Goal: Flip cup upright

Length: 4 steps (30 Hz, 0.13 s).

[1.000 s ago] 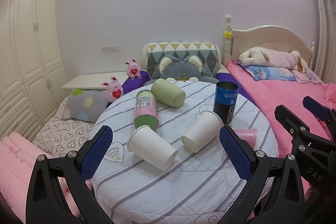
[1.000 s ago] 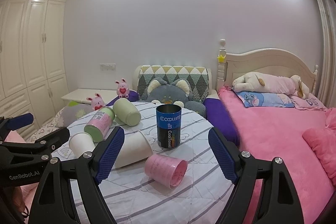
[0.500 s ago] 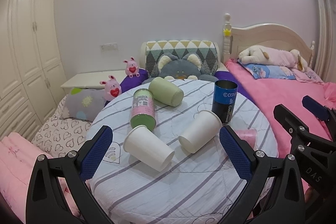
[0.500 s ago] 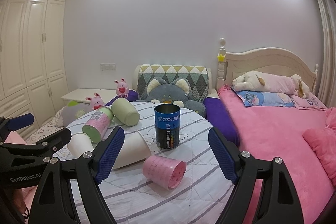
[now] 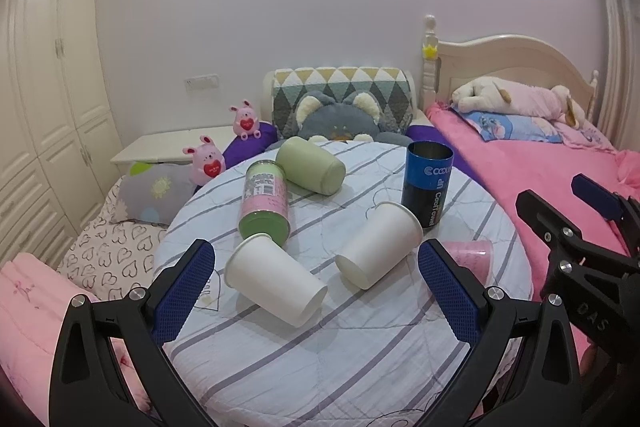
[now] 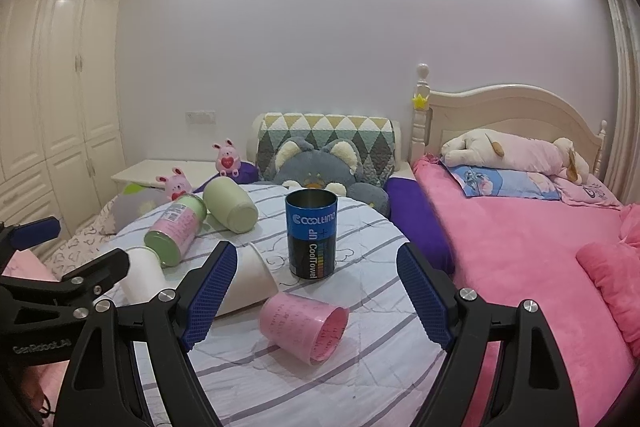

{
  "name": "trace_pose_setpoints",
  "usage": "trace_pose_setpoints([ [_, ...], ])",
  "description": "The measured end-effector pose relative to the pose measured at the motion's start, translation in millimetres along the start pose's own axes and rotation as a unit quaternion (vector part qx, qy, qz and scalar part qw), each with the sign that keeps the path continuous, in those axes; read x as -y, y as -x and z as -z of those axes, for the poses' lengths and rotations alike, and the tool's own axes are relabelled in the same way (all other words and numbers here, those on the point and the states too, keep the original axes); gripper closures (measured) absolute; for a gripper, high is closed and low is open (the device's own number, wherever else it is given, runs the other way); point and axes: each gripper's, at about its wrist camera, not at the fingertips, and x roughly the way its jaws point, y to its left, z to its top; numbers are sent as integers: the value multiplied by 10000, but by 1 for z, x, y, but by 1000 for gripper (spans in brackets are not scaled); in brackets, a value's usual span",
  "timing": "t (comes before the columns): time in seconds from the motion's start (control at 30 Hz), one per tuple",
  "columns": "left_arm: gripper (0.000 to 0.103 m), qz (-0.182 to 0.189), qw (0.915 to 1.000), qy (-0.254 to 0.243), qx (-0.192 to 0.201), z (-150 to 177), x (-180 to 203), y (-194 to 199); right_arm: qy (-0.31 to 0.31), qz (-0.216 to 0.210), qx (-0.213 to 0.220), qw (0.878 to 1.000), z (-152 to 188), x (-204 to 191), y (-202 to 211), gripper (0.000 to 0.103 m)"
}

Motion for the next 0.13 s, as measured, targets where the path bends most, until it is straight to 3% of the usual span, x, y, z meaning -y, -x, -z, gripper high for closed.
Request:
trace_pose_setpoints([
  [0.13, 0, -4, 10000, -5, -39, -1, 0, -6, 53, 102, -113, 9999, -3, 3, -12, 20],
])
